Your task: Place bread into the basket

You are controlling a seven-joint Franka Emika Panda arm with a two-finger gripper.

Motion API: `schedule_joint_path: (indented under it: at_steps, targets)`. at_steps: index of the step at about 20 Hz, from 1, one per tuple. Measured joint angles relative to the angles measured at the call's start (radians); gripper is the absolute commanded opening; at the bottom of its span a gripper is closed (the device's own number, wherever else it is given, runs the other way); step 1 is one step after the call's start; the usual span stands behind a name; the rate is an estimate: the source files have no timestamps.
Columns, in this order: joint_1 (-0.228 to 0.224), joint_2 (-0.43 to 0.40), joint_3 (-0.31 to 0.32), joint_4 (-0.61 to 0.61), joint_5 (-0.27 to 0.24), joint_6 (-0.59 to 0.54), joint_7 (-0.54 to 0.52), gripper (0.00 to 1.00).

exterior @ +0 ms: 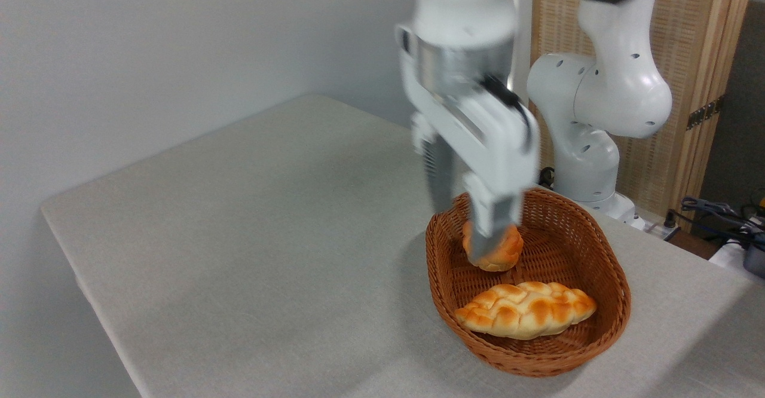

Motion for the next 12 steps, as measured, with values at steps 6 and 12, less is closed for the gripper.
schedule_joint_path:
  at_steps: [6,12]
  targets:
    - [0.007,0.074,-0.196,0.126,-0.015,0.005,-0.362,1.00]
    - [0.049,0.165,-0.307,0.194,-0.015,0.029,-0.513,1.00]
